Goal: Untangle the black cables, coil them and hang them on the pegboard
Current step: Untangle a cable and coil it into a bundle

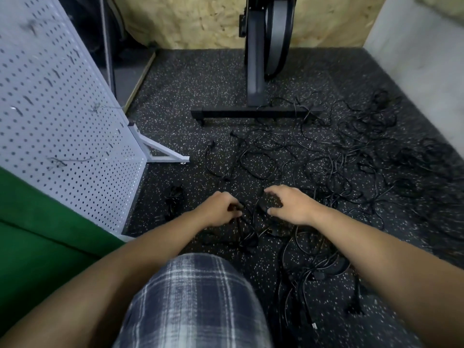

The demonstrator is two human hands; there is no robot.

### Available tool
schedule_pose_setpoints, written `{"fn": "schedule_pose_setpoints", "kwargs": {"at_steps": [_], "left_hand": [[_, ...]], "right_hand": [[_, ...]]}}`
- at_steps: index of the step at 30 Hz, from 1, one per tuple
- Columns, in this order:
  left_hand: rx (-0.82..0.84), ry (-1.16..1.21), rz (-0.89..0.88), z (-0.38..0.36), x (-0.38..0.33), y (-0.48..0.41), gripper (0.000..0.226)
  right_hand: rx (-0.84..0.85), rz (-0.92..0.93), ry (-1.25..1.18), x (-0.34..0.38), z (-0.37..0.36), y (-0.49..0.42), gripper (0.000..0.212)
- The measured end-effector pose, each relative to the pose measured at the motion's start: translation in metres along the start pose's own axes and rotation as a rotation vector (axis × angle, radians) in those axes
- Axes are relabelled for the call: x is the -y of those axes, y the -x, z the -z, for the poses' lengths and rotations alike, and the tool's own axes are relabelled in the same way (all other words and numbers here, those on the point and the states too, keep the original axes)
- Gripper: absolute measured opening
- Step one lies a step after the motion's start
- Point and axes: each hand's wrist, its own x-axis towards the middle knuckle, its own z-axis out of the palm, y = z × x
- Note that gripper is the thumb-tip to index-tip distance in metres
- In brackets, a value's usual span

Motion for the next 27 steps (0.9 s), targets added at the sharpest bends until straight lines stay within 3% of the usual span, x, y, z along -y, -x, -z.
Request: {"fn": "schedule_pose_setpoints", "kwargs": {"at_steps": [5, 15, 20, 27], "left_hand": [[-0.052, 0.053, -0.021, 0.063, -0.045, 0.007, 0.029], [-0.230, 0.411, -0.023, 0.144, -0.174, 0.033, 0.022], [-0.272, 0.413, -0.157, 0.158, -0.218, 0.037, 0.032], [-0.587, 0.618, -0.278, 0.143, -0.254, 0.039, 0.012]], "right_hand": [[-0.112, 0.043, -0.034, -0.002, 0.046, 0.027, 0.063], [-0.385, 0.117, -0.131, -0.013, 0.129, 0.093, 0.053], [-0.475, 0.184, -0.408, -0.012, 0.164, 0.120, 0.055], [-0.530, 0.318, -0.813, -0.013, 0.167, 0.150, 0.055]]}}
